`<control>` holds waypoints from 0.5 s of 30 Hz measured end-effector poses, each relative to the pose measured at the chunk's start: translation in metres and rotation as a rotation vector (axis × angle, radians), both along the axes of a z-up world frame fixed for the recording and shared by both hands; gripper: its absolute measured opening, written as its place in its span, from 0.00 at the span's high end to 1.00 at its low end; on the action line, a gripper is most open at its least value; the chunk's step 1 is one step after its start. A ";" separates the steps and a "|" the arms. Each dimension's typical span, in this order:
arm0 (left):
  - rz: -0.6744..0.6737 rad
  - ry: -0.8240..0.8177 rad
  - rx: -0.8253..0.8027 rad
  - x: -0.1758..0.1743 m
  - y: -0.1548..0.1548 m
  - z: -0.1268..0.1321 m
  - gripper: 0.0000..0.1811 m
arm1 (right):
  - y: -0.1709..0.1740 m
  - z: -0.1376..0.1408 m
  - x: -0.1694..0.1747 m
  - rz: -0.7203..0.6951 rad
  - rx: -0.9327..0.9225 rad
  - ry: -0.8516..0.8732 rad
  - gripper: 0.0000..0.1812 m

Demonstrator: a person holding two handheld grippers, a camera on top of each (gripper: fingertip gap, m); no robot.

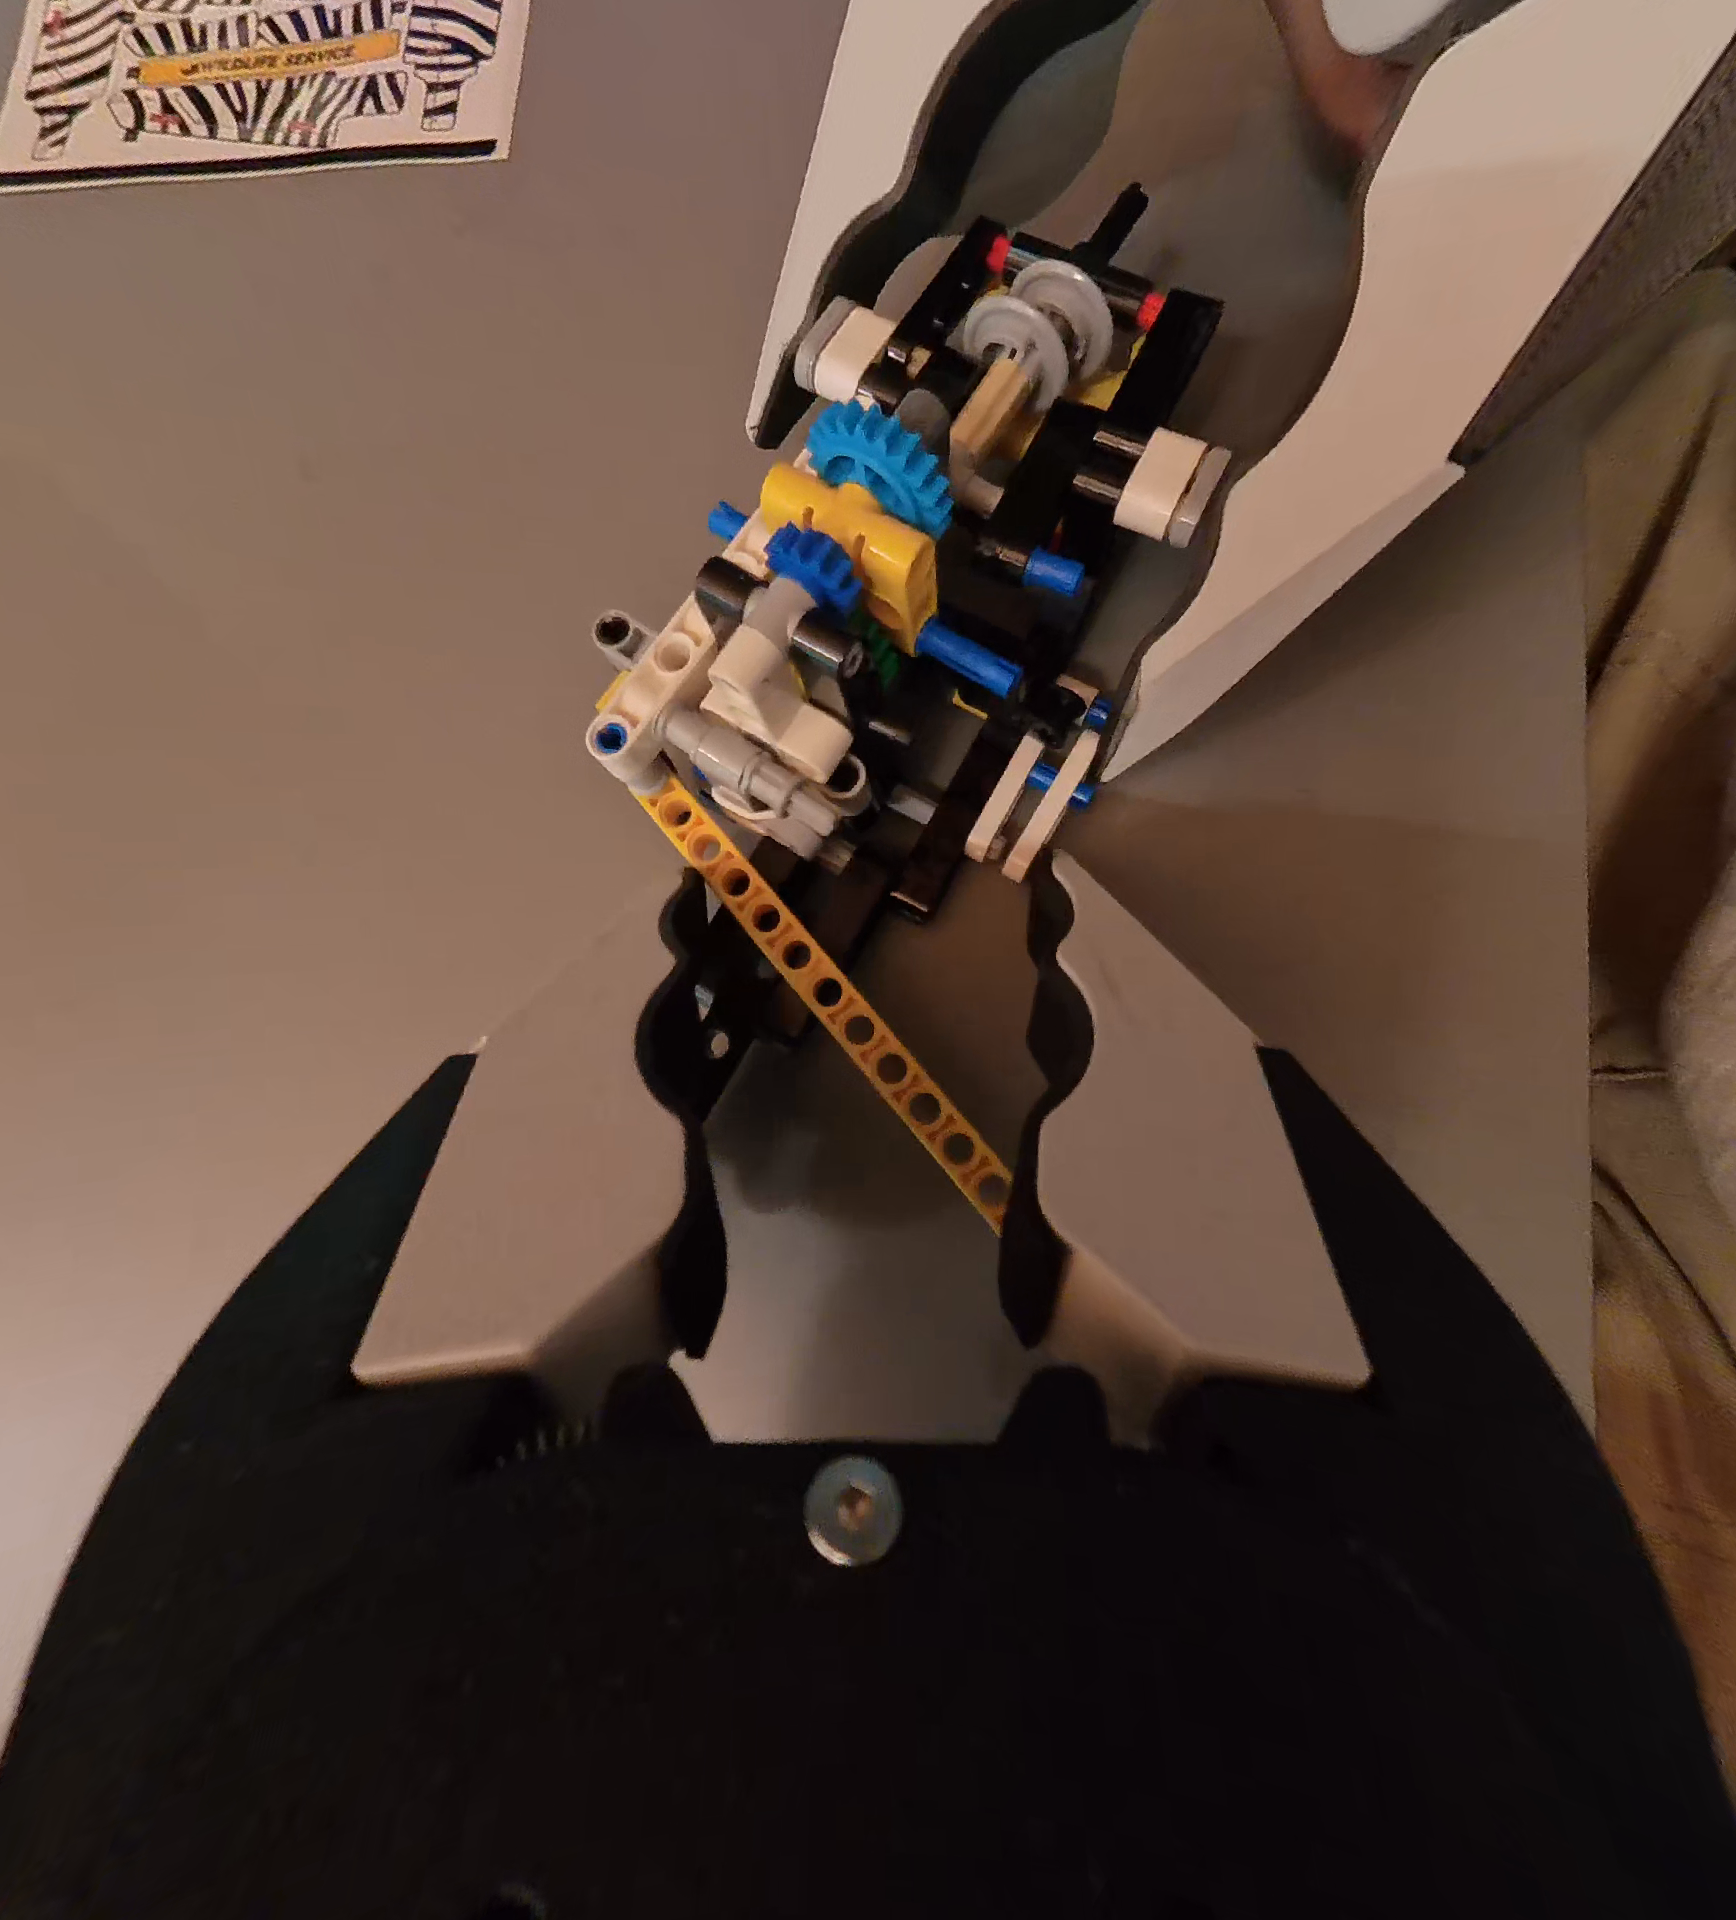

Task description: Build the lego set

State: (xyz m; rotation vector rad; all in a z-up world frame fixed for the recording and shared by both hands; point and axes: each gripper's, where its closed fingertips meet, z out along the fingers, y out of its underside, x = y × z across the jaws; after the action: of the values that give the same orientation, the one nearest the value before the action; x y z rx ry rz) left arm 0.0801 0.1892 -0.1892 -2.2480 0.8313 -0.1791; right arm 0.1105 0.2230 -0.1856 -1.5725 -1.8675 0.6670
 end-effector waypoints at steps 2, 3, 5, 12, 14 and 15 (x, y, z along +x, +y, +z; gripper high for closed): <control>0.002 -0.001 0.001 0.000 0.000 0.000 0.65 | 0.000 0.000 0.000 -0.003 -0.002 -0.002 0.51; 0.005 -0.001 0.000 0.000 0.000 0.000 0.65 | 0.000 0.000 0.000 -0.005 -0.003 -0.004 0.51; 0.006 0.006 0.002 0.000 0.000 0.000 0.65 | 0.000 0.000 0.000 -0.004 -0.003 -0.004 0.51; 0.006 0.006 0.005 0.000 0.001 0.000 0.66 | 0.001 0.000 0.001 -0.006 -0.003 -0.014 0.51; 0.006 0.008 0.007 0.000 0.001 0.000 0.65 | 0.001 0.000 0.001 -0.008 -0.004 -0.022 0.52; 0.006 0.008 0.009 0.001 0.001 0.000 0.65 | 0.001 0.000 0.001 -0.009 -0.004 -0.023 0.52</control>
State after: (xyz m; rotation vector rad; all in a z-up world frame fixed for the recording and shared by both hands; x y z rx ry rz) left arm 0.0807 0.1905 -0.1891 -2.2444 0.8281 -0.1630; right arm 0.1112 0.2244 -0.1860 -1.5960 -1.8758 0.6523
